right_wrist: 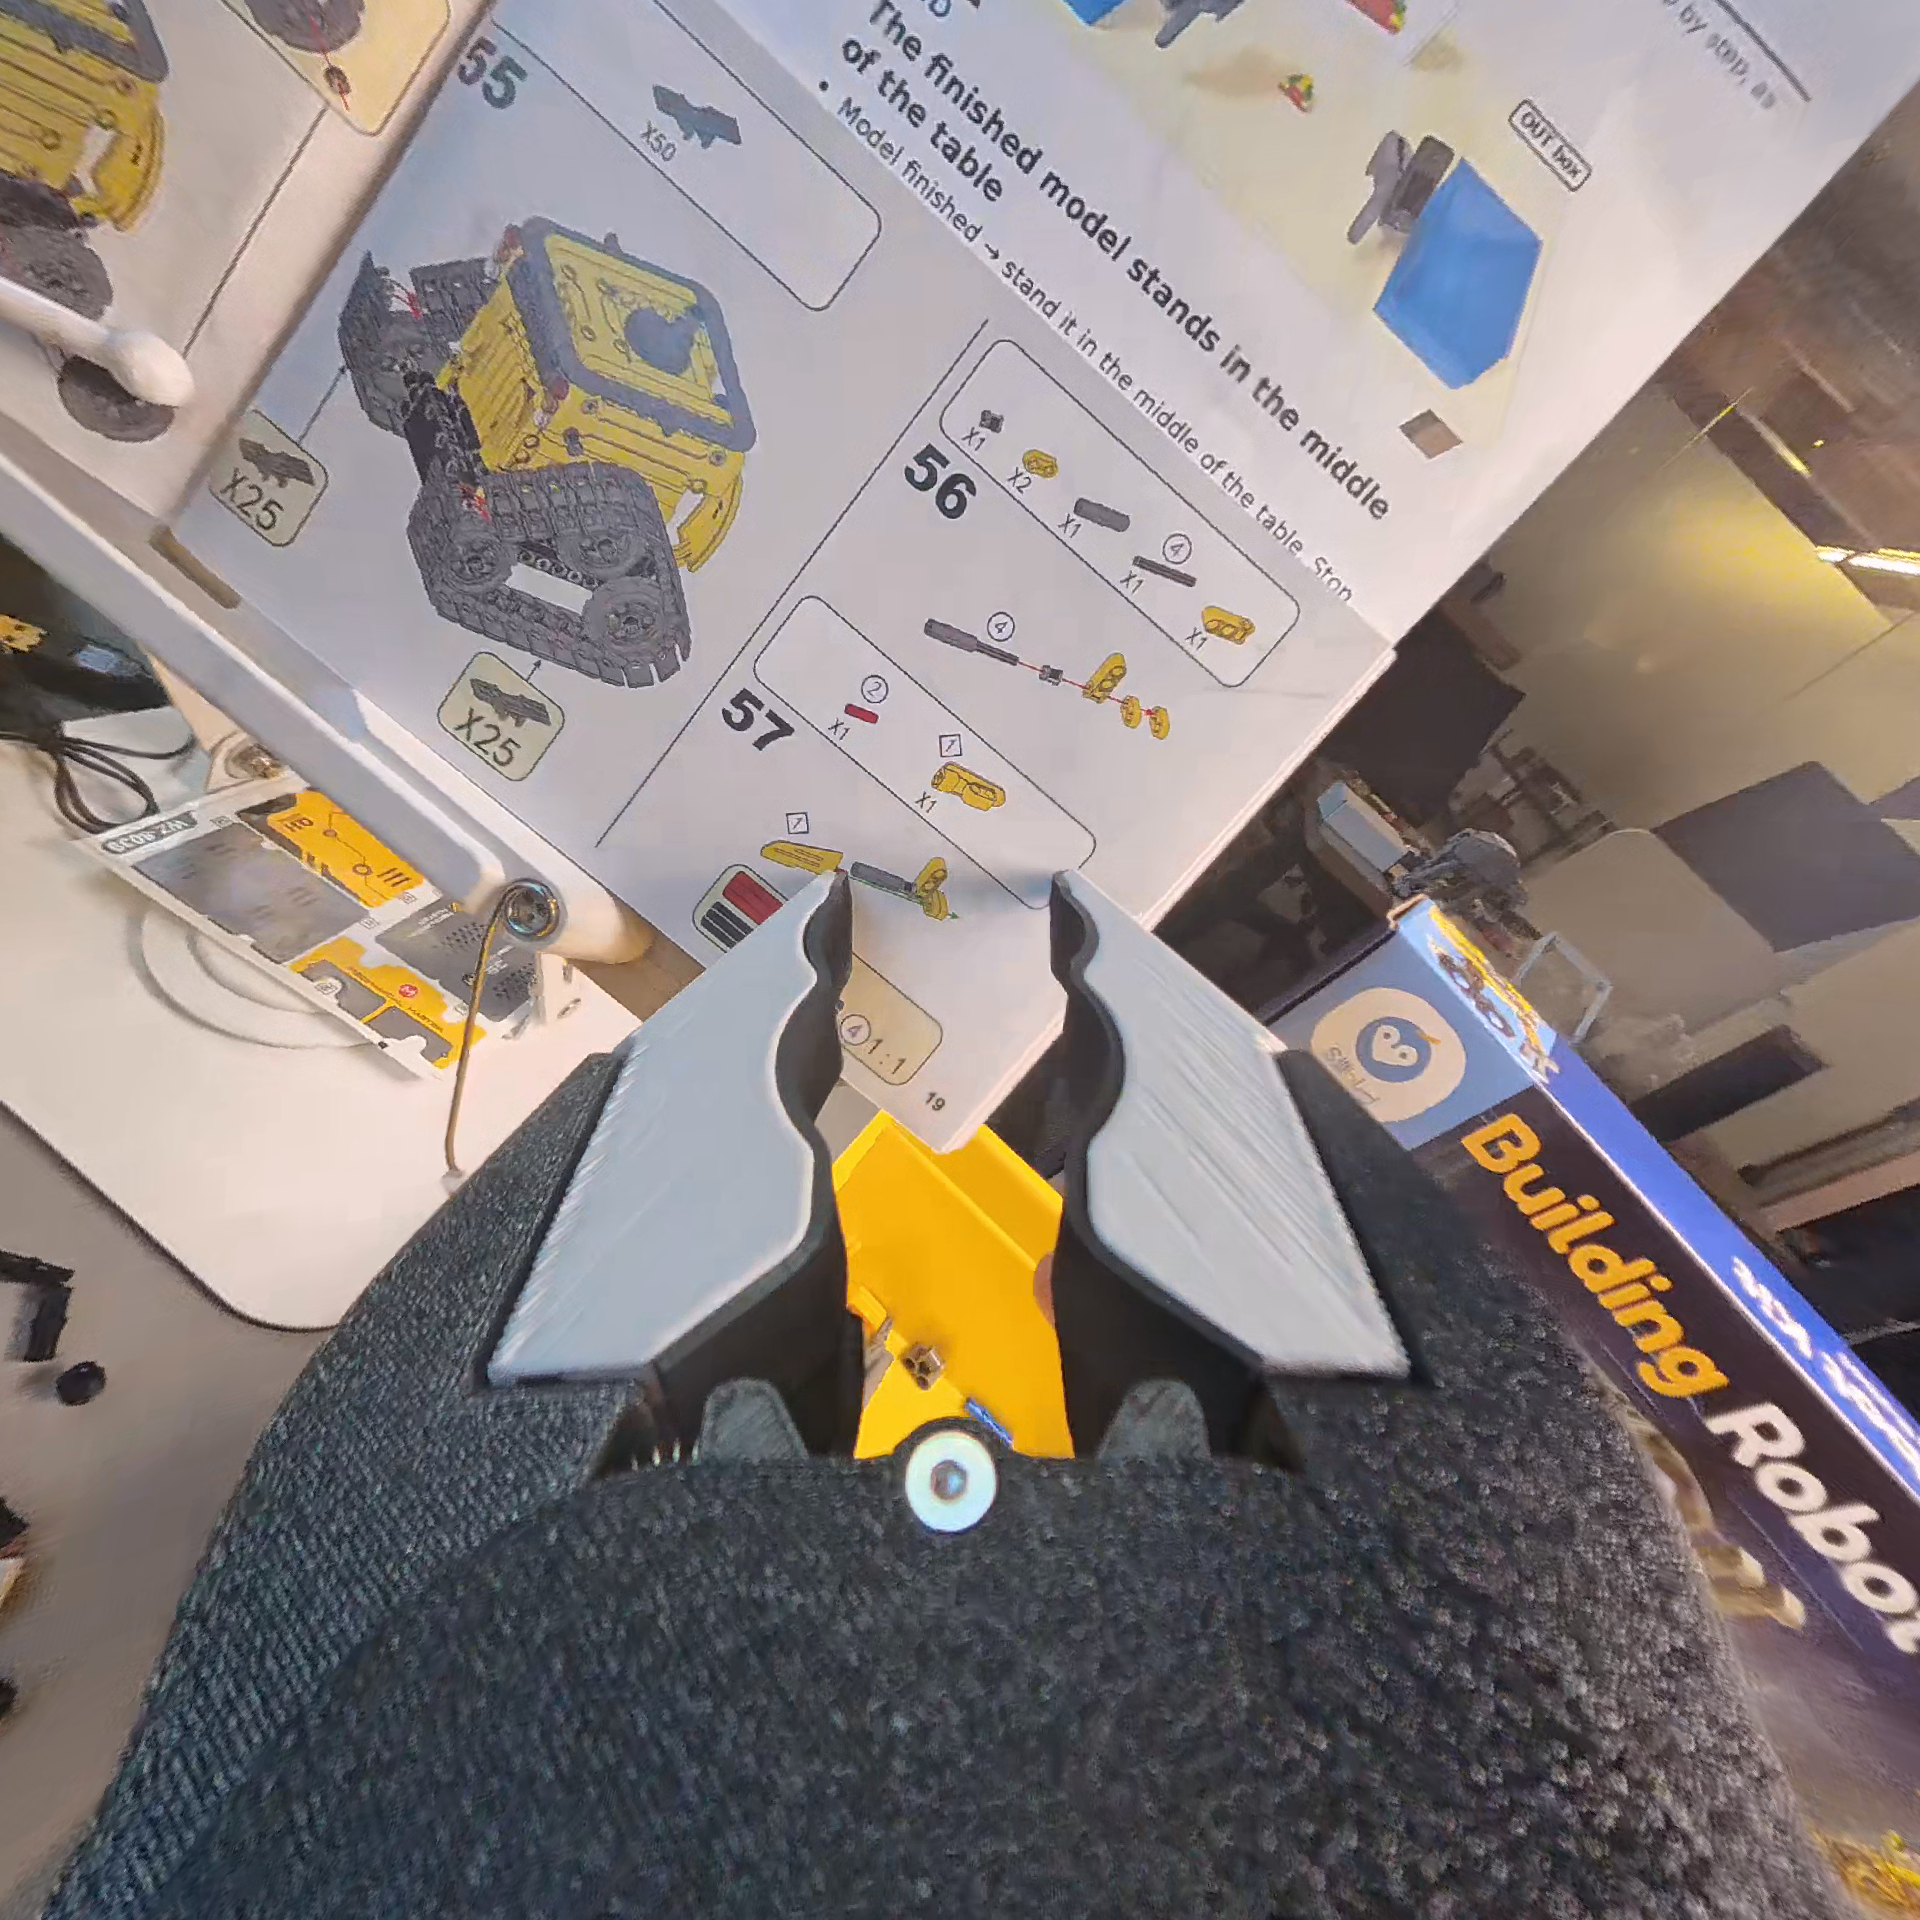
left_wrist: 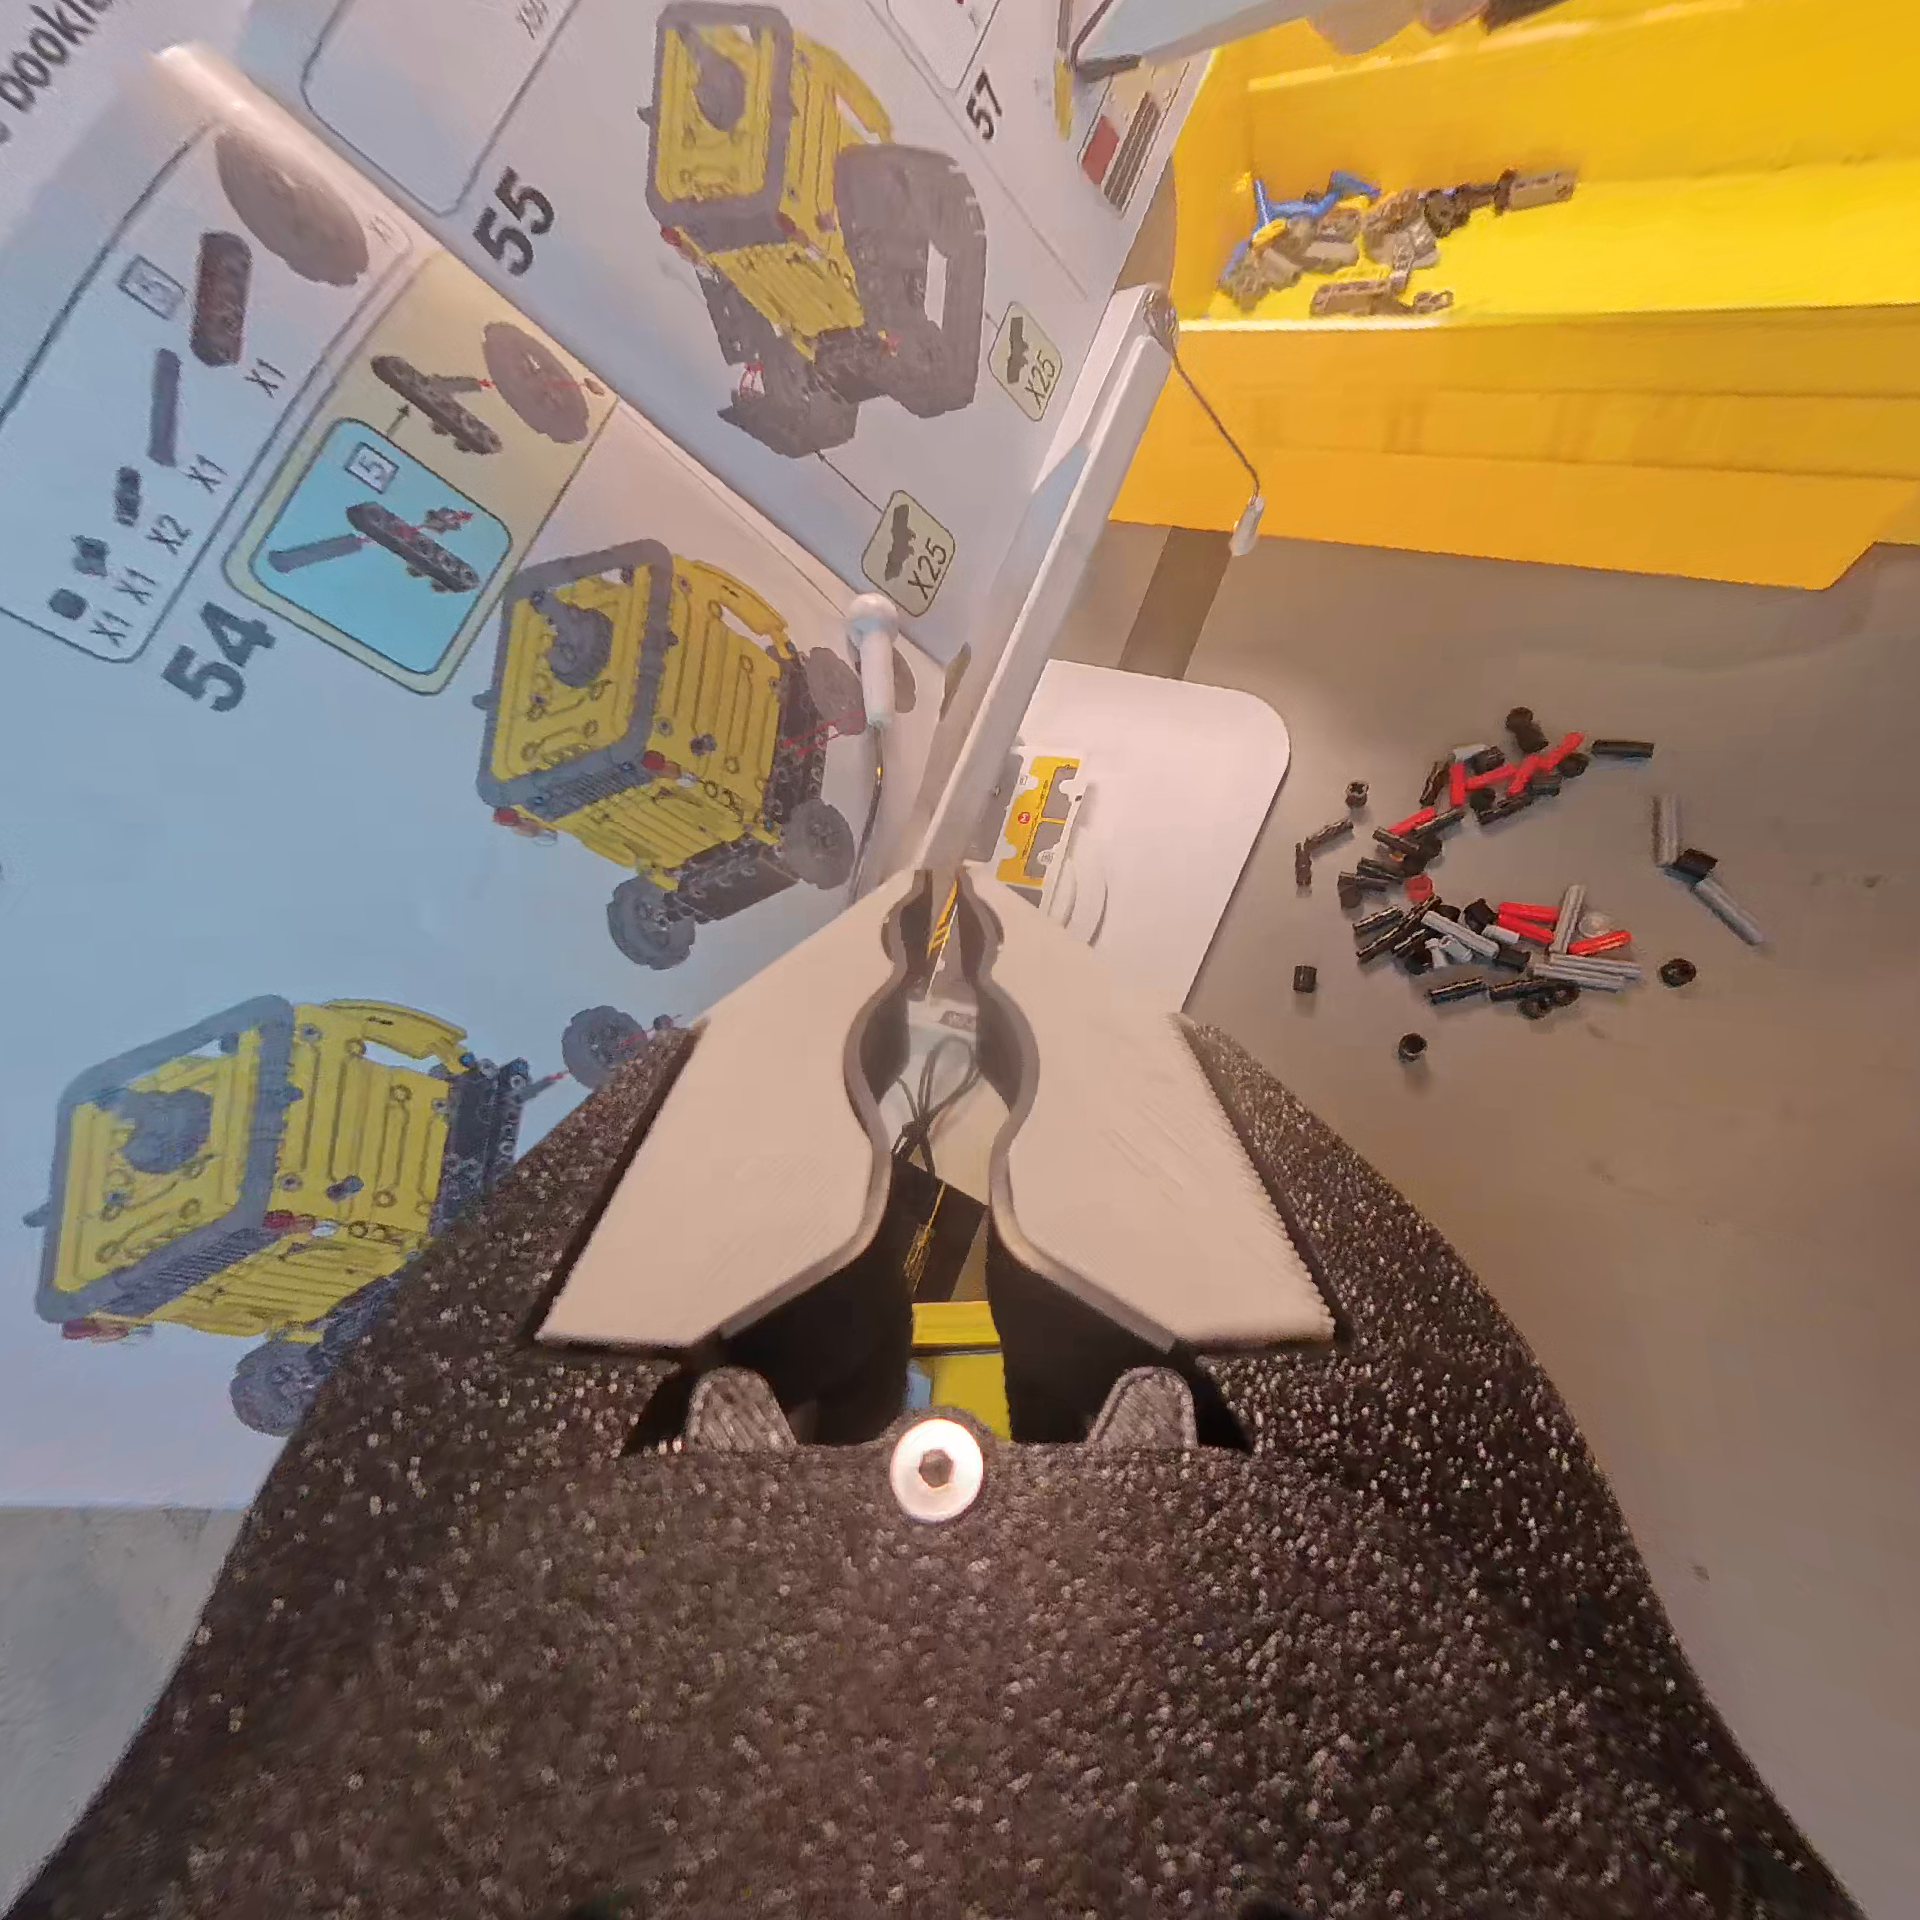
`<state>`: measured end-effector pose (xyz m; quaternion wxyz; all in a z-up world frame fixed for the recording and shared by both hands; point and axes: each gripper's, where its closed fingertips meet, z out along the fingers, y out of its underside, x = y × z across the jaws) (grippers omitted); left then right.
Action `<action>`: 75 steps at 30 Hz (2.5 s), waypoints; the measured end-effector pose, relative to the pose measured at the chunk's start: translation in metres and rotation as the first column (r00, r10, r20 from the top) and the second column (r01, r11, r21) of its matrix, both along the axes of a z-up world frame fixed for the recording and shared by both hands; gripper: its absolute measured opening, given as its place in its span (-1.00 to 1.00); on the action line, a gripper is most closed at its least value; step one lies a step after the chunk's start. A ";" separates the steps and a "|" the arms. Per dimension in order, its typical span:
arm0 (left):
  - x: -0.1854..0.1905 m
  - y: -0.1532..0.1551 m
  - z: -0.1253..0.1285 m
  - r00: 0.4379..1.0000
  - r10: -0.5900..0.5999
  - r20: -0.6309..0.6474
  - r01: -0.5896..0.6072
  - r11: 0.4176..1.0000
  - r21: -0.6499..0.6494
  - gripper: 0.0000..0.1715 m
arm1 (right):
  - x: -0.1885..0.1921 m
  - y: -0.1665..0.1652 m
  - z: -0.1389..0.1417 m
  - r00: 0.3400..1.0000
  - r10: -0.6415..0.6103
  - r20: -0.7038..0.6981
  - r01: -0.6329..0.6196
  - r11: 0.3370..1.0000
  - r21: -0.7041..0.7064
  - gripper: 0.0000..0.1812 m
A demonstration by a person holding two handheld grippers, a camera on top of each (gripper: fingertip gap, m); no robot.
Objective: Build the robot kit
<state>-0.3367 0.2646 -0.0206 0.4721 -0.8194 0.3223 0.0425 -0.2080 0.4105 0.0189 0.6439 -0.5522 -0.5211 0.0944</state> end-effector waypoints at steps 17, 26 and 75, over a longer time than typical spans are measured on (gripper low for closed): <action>0.025 -0.050 0.014 0.884 0.081 0.461 -0.189 0.963 0.193 -0.78 | -0.015 -0.055 -0.078 0.951 0.189 0.245 -0.167 0.980 -0.107 -0.65; 0.012 -0.072 0.009 0.712 0.043 0.701 -0.306 0.918 0.254 -0.79 | -0.016 -0.032 -0.059 0.986 0.104 0.130 -0.097 0.994 -0.054 -0.59; -0.091 -0.031 0.095 0.808 0.316 0.497 -0.573 0.615 0.541 -1.00 | 0.109 -0.249 -0.074 0.799 0.339 -0.497 -0.462 0.875 -0.146 -0.68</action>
